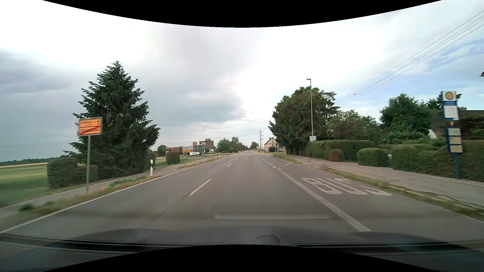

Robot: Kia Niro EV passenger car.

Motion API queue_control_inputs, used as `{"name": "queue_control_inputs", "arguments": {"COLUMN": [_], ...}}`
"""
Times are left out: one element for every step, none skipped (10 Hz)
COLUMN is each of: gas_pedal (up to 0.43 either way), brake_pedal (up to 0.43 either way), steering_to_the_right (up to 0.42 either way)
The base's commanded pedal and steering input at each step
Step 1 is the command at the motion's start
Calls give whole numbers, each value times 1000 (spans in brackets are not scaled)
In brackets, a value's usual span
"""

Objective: Follow the waypoints while adhering to traffic rules and regulations

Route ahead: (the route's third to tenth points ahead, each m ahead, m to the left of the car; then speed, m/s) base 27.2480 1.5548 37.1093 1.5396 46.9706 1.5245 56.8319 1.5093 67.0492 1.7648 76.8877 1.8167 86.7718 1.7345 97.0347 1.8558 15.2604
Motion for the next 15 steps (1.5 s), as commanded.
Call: {"name": "queue_control_inputs", "arguments": {"gas_pedal": [169,169,169,169,169,169,169,169,169,169,169,169,169,169,169], "brake_pedal": [0,0,0,0,0,0,0,0,0,0,0,0,0,0,0], "steering_to_the_right": [-2,-2,-2,-2,-2,-2,-2,-2,-2,-2,-3,-5,-5,-5,-5]}}
